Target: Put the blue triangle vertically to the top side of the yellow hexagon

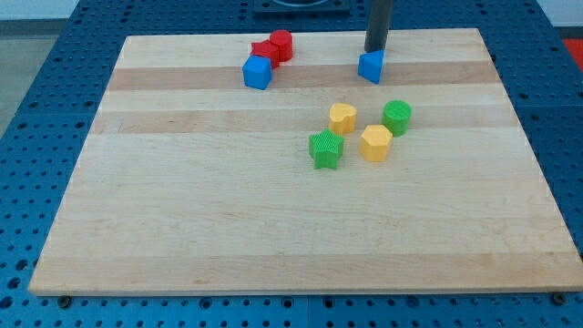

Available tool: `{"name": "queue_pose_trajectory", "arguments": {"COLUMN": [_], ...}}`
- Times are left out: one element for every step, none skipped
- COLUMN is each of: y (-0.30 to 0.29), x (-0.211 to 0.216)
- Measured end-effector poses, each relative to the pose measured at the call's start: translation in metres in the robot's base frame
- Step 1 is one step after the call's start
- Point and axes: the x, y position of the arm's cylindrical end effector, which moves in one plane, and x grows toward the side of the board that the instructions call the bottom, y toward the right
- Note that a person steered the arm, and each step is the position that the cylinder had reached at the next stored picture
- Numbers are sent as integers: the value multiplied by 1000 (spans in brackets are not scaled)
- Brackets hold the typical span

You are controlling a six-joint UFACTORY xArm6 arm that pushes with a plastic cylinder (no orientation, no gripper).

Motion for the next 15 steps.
{"name": "queue_pose_trajectory", "arguments": {"y": [0, 0, 0, 0, 0, 0, 0, 0, 0, -1, -1, -1, -1, -1, -5], "x": [8, 16, 23, 34, 42, 49, 60, 70, 77, 78, 79, 83, 87, 87, 67]}}
